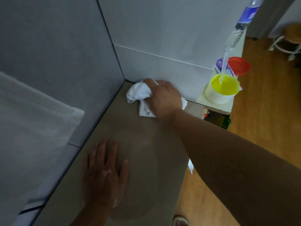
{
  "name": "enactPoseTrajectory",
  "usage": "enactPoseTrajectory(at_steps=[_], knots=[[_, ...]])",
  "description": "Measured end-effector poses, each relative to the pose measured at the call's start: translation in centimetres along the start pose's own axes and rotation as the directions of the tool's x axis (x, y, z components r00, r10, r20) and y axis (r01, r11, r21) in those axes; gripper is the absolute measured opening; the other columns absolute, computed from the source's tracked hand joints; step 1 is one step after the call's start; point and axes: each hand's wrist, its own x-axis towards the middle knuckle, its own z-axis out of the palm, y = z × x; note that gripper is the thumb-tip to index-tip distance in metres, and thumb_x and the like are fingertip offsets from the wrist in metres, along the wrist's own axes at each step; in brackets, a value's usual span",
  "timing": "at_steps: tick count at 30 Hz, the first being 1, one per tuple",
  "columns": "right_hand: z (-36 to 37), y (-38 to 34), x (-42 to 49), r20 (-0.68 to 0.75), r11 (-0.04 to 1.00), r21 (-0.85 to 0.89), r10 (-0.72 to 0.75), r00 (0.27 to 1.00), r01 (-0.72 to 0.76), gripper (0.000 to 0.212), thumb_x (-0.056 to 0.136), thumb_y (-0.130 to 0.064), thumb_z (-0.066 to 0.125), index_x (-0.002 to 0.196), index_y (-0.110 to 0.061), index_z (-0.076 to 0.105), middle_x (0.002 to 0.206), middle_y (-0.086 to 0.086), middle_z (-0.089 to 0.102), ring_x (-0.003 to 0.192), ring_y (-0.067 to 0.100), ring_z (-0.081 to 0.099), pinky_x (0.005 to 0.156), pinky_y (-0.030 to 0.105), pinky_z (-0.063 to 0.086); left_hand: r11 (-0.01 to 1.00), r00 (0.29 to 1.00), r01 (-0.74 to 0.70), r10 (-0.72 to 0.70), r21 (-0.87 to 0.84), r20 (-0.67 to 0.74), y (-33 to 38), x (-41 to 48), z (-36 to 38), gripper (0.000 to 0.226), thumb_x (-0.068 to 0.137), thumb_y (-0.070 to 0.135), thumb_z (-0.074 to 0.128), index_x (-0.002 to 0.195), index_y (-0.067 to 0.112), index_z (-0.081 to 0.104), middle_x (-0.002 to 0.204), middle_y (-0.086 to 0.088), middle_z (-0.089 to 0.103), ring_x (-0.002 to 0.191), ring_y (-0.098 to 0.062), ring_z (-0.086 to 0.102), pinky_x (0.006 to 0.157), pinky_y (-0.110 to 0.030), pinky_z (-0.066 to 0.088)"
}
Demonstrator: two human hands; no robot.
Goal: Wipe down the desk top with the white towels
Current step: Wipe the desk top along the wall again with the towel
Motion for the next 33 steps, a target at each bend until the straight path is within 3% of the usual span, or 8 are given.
enactPoseTrajectory(at_steps=[6, 9, 12, 16, 21, 26, 29, 33], knots=[[-4.0, 5.6, -3.9, -0.077, 0.997, -0.001, -0.073, 0.994, 0.073, 0.056, 0.078, -0.037, 0.054, 0.133, -0.028, 0.064, 0.111, 0.010, 0.073, 0.101, 0.038, 0.066, 0.088, 0.047, 0.054, 1.000, 1.000, 0.023, -0.022, -0.020, 0.017, 0.1, 0.0, 0.1, 0.064, 0.095, 0.047, 0.042, 0.142, 0.007, 0.059, 0.146, -0.024, 0.054, 0.128, -0.048, 0.050, 0.111, -0.060, 0.039], [-4.6, 6.0, -5.1, -0.142, 0.999, 0.011, -0.034, 0.989, 0.035, 0.053, 0.082, -0.041, 0.057, 0.132, -0.026, 0.066, 0.109, 0.010, 0.073, 0.098, 0.039, 0.067, 0.085, 0.046, 0.056, 0.999, 0.999, 0.027, -0.027, -0.026, 0.018, 0.0, 0.2, 0.4, 0.064, 0.095, 0.047, 0.042, 0.141, 0.006, 0.060, 0.145, -0.024, 0.054, 0.130, -0.048, 0.050, 0.110, -0.061, 0.042], [-4.4, 3.8, -7.8, -0.145, 0.998, -0.051, 0.041, 0.989, -0.048, 0.052, 0.083, -0.046, 0.059, 0.133, -0.030, 0.063, 0.100, 0.008, 0.070, 0.091, 0.036, 0.065, 0.077, 0.043, 0.053, 1.000, 0.999, 0.028, -0.028, -0.012, 0.024, -0.1, 0.0, 0.4, 0.065, 0.094, 0.048, 0.042, 0.141, 0.005, 0.060, 0.145, -0.025, 0.054, 0.130, -0.048, 0.050, 0.110, -0.061, 0.040], [-4.0, -0.7, -14.4, -0.072, 0.999, -0.013, 0.042, 0.997, -0.043, 0.053, 0.082, -0.038, 0.063, 0.135, -0.034, 0.059, 0.109, 0.003, 0.071, 0.094, 0.029, 0.063, 0.082, 0.044, 0.052, 0.999, 0.999, 0.036, -0.035, -0.027, 0.024, 0.2, 0.1, -0.1, 0.065, 0.093, 0.048, 0.040, 0.140, 0.007, 0.060, 0.145, -0.024, 0.055, 0.129, -0.047, 0.051, 0.111, -0.061, 0.039], [-2.1, -5.1, -20.5, -0.024, 0.984, 0.093, -0.150, 0.988, 0.152, 0.051, 0.084, -0.042, 0.054, 0.134, -0.032, 0.054, 0.111, 0.006, 0.070, 0.094, 0.026, 0.065, 0.083, 0.044, 0.055, 0.999, 0.999, -0.031, 0.033, -0.041, 0.037, -0.6, -0.3, 0.1, 0.073, 0.085, 0.047, 0.045, 0.145, 0.006, 0.054, 0.147, -0.025, 0.053, 0.129, -0.050, 0.052, 0.106, -0.065, 0.043], [-2.3, -2.5, -17.4, -0.002, 0.957, 0.052, -0.285, 0.959, 0.285, 0.052, 0.084, -0.037, 0.058, 0.136, -0.031, 0.061, 0.107, 0.006, 0.070, 0.089, 0.028, 0.063, 0.077, 0.040, 0.052, 0.999, 0.999, -0.031, 0.033, -0.038, 0.033, -0.9, -0.5, 0.5, 0.063, 0.096, 0.042, 0.046, 0.147, 0.006, 0.054, 0.150, -0.024, 0.053, 0.134, -0.048, 0.053, 0.110, -0.064, 0.041], [-2.0, -1.6, -13.0, -0.045, 0.976, -0.007, -0.217, 0.975, 0.217, 0.053, 0.082, -0.034, 0.059, 0.135, -0.031, 0.063, 0.105, 0.006, 0.070, 0.090, 0.031, 0.065, 0.076, 0.040, 0.053, 0.999, 0.999, 0.039, -0.039, -0.037, 0.005, -0.4, -0.2, 0.4, 0.056, 0.101, 0.040, 0.043, 0.143, 0.006, 0.060, 0.146, -0.022, 0.057, 0.131, -0.046, 0.054, 0.113, -0.060, 0.040], [0.0, -1.6, -4.7, -0.085, 0.992, -0.024, -0.124, 0.989, 0.122, 0.043, 0.085, -0.036, 0.056, 0.127, -0.029, 0.062, 0.101, 0.011, 0.070, 0.088, 0.038, 0.067, 0.075, 0.046, 0.056, 0.999, 0.999, 0.031, -0.031, -0.036, 0.013, -0.2, 0.0, 0.3, 0.057, 0.098, 0.039, 0.045, 0.142, 0.008, 0.060, 0.146, -0.022, 0.057, 0.130, -0.046, 0.055, 0.114, -0.060, 0.040]])
